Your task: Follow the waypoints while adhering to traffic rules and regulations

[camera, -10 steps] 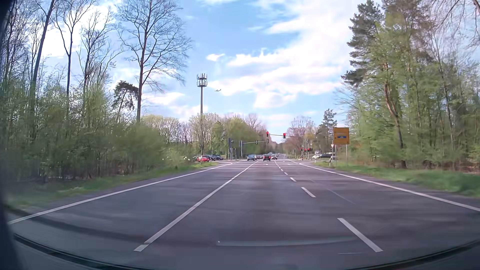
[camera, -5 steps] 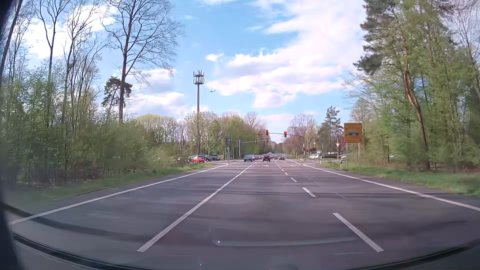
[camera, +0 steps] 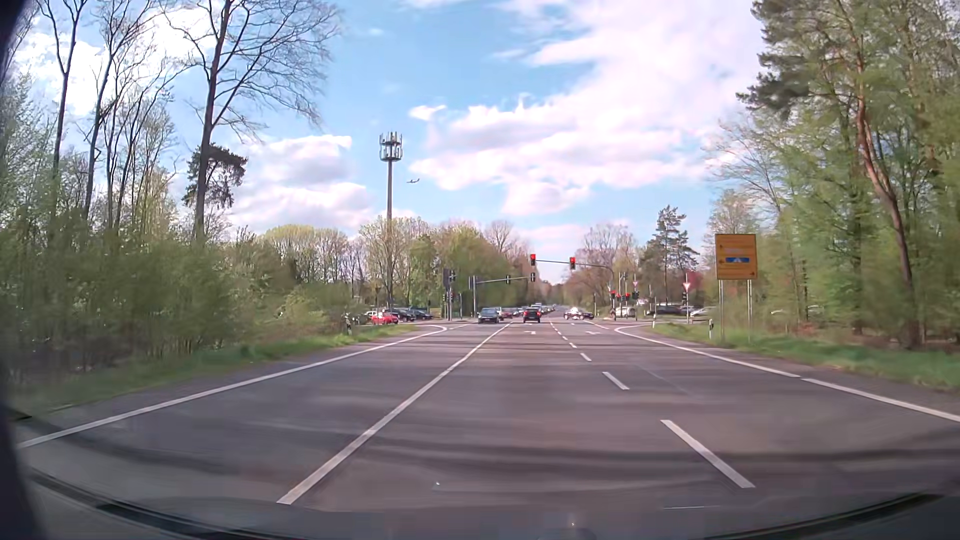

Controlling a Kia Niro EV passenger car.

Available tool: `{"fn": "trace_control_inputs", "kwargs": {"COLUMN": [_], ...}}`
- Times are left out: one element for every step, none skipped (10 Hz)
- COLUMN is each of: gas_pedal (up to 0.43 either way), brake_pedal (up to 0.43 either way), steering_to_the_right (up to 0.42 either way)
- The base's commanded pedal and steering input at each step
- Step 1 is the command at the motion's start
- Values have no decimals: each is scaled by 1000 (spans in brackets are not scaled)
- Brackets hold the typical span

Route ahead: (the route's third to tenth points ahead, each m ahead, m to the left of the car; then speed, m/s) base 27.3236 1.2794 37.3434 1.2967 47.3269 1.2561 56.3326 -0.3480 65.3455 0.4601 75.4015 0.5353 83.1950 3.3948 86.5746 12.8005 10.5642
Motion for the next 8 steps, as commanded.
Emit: {"fn": "trace_control_inputs", "kwargs": {"gas_pedal": [0, 0, 0, 0, 0, 0, 0, 0], "brake_pedal": [213, 213, 213, 220, 213, 213, 213, 213], "steering_to_the_right": [2, 2, 2, 2, 2, 2, 1, 0]}}
